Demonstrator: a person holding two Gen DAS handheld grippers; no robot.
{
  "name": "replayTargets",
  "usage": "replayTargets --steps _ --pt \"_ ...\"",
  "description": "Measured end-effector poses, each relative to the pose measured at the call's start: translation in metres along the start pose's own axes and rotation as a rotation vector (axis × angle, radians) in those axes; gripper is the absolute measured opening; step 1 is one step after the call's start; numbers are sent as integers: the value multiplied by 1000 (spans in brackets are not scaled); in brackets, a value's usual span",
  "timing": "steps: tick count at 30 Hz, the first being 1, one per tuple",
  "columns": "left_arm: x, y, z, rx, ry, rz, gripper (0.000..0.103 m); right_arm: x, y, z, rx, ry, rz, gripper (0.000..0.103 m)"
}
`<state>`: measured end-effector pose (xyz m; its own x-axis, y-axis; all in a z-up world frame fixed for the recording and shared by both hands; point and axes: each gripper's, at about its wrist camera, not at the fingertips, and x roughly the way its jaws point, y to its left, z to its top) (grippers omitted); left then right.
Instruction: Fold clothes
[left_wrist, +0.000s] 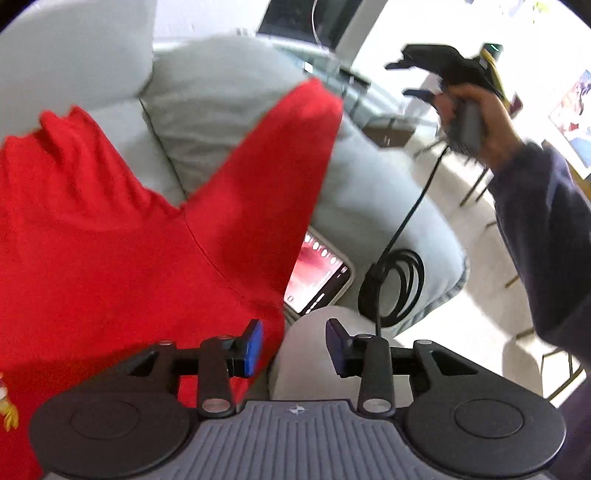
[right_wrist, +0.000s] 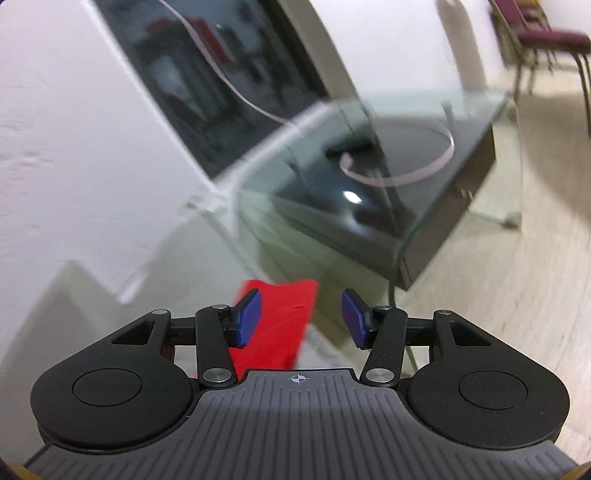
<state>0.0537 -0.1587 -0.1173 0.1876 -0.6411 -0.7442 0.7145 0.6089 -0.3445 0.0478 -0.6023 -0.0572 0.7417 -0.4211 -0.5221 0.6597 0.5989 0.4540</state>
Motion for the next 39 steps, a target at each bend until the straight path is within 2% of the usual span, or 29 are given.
replayTargets --steps 2,5,9,11,12,16,20,23,26,28,31,35,36,39 --pt "-19 -3 -6 -6 -24 10 40 -43 7 -4 -44 -32 42 61" --pt "-52 -3 -23 -18 -69 85 42 -106 30 -16 -131 -61 119 63" --pt "-96 12 -57 -84 -127 221 50 -160 58 -49 -218 0 248 66" --pt "-118 31 -80 -163 -155 295 58 -174 71 -74 -242 41 282 74" --pt "-130 42 -91 -208 -169 331 60 -180 78 -87 -254 63 297 74" --pt "-181 90 -139 -423 -252 471 59 -186 110 -145 -300 226 352 74" --pt "-236 136 -179 -616 -378 574 55 -189 167 -193 -373 406 451 70" --pt "-269 158 -188 -662 -470 620 55 -207 236 -217 -526 438 546 69" --pt "-296 179 -184 -696 -573 629 57 -217 306 -236 -656 439 641 69" --pt "-304 192 -176 -710 -614 639 58 -215 355 -253 -737 461 676 71" --pt "-291 214 -165 -715 -613 646 58 -192 419 -291 -854 540 686 72" --pt "-271 249 -167 -772 -567 614 58 -124 492 -372 -875 743 619 71" --pt "-267 256 -170 -792 -563 602 58 -106 506 -392 -873 775 596 71" --pt "-255 278 -179 -843 -552 574 58 -52 541 -447 -854 797 520 67"
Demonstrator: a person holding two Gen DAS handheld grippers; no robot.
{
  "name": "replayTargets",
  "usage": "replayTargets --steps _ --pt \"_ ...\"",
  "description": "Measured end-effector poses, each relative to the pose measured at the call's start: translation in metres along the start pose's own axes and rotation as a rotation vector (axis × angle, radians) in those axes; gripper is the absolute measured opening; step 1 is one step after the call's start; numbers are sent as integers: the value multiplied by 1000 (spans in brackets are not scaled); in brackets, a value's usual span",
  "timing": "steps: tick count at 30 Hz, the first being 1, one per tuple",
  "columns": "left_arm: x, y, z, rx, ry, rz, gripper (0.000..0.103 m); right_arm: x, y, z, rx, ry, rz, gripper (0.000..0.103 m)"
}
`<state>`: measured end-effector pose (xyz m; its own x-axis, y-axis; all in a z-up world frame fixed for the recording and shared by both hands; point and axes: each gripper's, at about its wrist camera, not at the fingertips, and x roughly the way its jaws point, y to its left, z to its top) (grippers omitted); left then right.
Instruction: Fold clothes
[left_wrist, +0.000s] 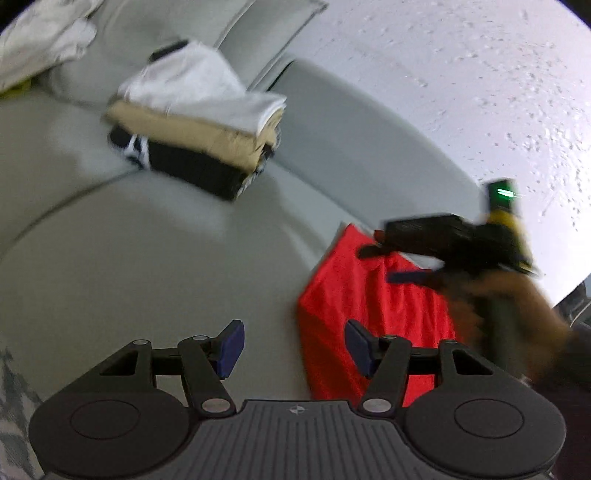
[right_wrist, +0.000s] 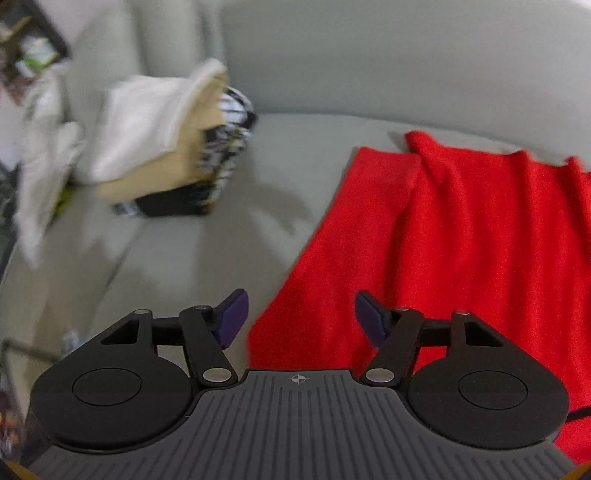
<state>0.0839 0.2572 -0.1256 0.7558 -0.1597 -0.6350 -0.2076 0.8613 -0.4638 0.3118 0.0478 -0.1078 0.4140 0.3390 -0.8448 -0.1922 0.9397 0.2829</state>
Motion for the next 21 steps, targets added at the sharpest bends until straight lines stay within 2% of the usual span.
replayTargets --steps 5,8,10,12,13,14,15,16,18,19,21 --pt "22 20 -4 -5 35 20 58 88 2 37 88 -39 -97 63" --pt "31 28 -9 -13 53 26 58 120 -2 50 127 -65 -186 69" --pt "36 33 -11 -29 64 21 58 140 -2 52 99 -57 -262 68" --pt "40 37 -12 -44 68 16 58 148 -1 47 43 -75 -314 58" --pt "40 39 -12 -53 67 11 58 146 0 45 41 -93 -329 44" --pt "39 40 -12 -62 64 4 58 142 -1 44 38 -99 -335 6" --pt "37 42 -12 -73 57 -12 58 136 -2 44 28 -101 -331 2" --pt "35 44 -11 -85 48 -29 58 130 -3 45 18 -102 -327 2" --pt "31 52 -10 -134 5 -86 58 107 -6 43 13 -126 -254 2" --pt "28 57 -9 -165 -20 -119 58 92 -9 42 11 -150 -191 2" --pt "23 69 -9 -236 -70 -189 58 55 -15 35 5 -189 68 2"
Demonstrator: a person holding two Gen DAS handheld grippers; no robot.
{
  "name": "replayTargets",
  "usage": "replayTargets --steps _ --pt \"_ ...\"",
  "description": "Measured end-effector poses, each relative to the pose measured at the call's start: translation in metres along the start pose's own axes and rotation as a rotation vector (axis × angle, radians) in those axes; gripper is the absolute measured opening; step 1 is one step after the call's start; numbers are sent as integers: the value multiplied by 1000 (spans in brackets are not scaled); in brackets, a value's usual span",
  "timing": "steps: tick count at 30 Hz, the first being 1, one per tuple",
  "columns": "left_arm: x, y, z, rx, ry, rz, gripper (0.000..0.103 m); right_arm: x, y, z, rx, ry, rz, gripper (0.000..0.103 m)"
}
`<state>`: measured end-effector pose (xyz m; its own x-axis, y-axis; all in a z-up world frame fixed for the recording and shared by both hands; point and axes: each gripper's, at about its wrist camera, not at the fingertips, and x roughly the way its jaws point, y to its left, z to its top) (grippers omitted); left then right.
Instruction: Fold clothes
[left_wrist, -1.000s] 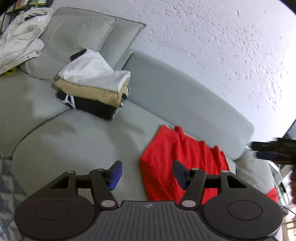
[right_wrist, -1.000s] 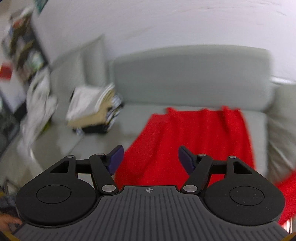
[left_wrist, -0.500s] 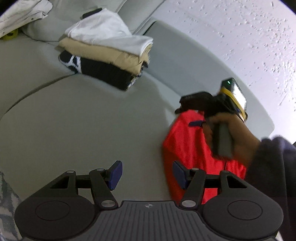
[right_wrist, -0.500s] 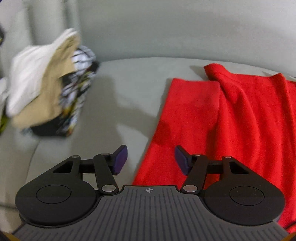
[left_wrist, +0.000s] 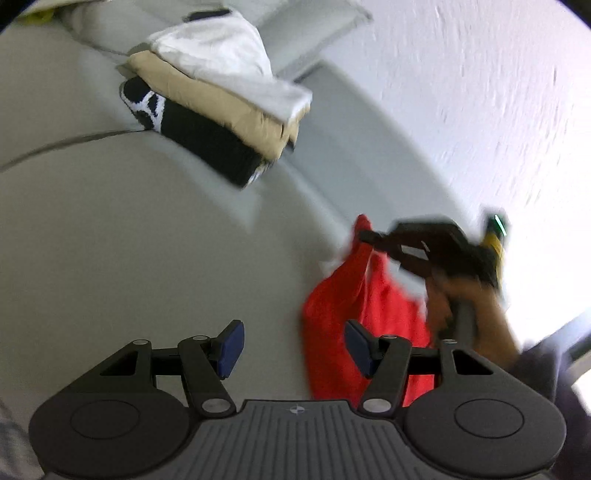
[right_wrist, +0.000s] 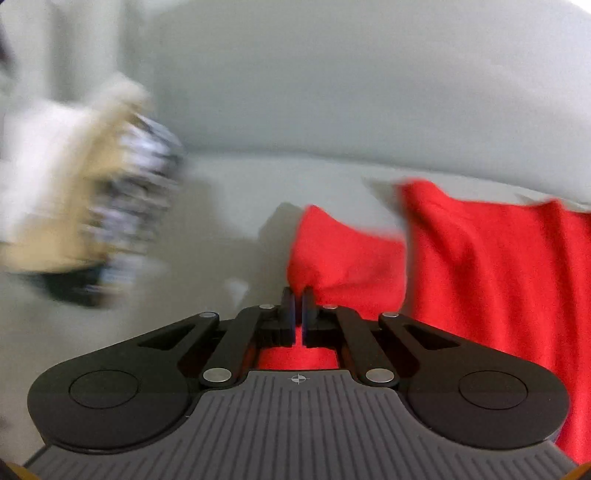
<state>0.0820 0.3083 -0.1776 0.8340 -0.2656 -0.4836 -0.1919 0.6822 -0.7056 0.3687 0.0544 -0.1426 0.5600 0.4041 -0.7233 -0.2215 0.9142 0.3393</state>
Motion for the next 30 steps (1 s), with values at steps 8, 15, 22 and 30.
replayTargets --steps 8,15,22,30 --pt "3 68 0 -581 -168 -428 74 -80 -7 -35 242 122 803 2" --pt "55 74 -14 -835 -81 -700 85 -76 -7 -78 373 231 1076 3" --pt "104 59 -28 -986 71 -832 84 -63 -16 -95 451 262 1137 3" --pt "111 55 -43 -1059 76 -794 79 -60 -36 -95 490 225 1132 3"
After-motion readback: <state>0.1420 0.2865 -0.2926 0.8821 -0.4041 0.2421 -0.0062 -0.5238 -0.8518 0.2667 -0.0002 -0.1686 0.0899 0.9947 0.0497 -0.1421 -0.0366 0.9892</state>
